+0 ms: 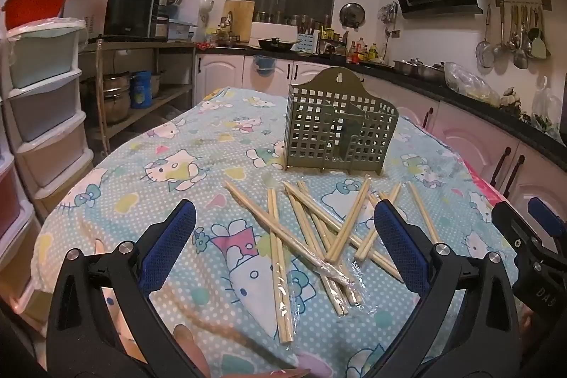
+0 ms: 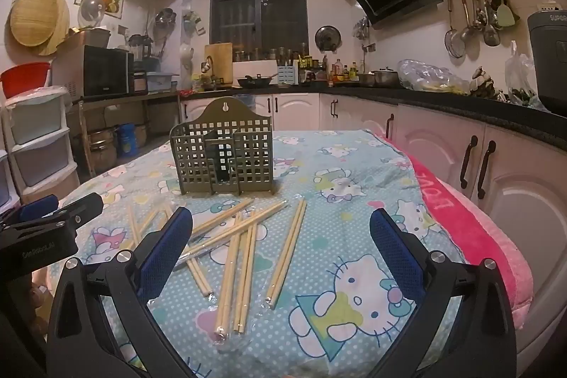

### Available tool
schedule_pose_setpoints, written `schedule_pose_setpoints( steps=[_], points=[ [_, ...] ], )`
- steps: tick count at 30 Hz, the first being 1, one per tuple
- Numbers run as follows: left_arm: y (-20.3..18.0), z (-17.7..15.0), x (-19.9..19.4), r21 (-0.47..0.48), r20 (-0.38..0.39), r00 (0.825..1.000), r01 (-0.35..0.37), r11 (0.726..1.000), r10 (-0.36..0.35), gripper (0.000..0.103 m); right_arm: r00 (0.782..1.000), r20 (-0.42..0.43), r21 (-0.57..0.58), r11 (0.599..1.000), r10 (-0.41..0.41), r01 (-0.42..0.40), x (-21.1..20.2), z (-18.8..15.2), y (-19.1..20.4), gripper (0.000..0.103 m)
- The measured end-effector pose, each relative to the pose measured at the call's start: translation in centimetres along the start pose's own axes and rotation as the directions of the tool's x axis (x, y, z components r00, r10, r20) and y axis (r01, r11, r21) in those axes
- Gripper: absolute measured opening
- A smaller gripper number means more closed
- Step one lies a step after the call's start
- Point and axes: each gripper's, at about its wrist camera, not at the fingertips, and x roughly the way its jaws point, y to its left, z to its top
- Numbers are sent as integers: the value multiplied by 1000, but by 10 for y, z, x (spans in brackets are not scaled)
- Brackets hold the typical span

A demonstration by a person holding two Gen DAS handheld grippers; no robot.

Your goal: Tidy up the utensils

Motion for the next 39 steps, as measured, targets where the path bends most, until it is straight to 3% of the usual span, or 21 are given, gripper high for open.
schedule_pose_setpoints(
  steps=[39],
  points=[
    [1, -1, -1, -5, -8, 1000, 3, 1000, -3, 93, 1000, -4, 12, 1000, 6, -6, -1, 1, 0, 97]
  ],
)
